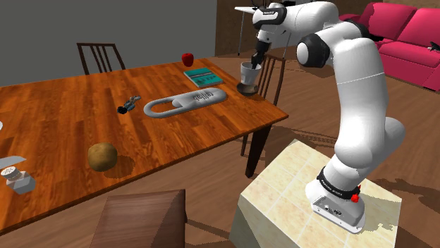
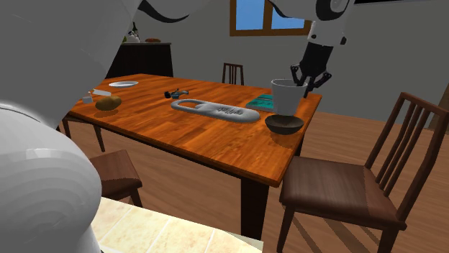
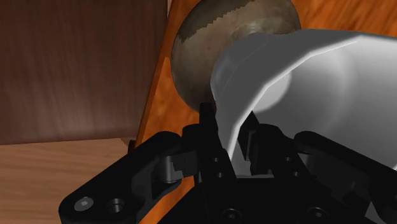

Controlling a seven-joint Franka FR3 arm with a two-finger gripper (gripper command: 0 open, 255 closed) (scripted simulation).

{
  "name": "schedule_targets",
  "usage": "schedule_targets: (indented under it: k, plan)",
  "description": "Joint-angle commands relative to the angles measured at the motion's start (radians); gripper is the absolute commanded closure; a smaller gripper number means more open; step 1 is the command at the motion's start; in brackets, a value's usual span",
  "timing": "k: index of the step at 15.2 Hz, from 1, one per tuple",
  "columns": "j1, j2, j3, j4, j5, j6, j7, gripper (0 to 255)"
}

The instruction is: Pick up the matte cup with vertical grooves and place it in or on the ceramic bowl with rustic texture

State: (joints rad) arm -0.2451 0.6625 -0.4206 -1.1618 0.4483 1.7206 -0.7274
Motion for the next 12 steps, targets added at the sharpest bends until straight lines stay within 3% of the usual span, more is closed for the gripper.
schedule_targets:
  k: [1,11,12]
  plan:
    - [0.006,-0.003,0.000,-0.033,0.001,0.029,-0.007,255]
    - [0.011,0.002,0.002,-0.067,0.006,0.066,-0.018,255]
    - [0.011,0.002,0.002,-0.067,0.006,0.066,-0.018,0]
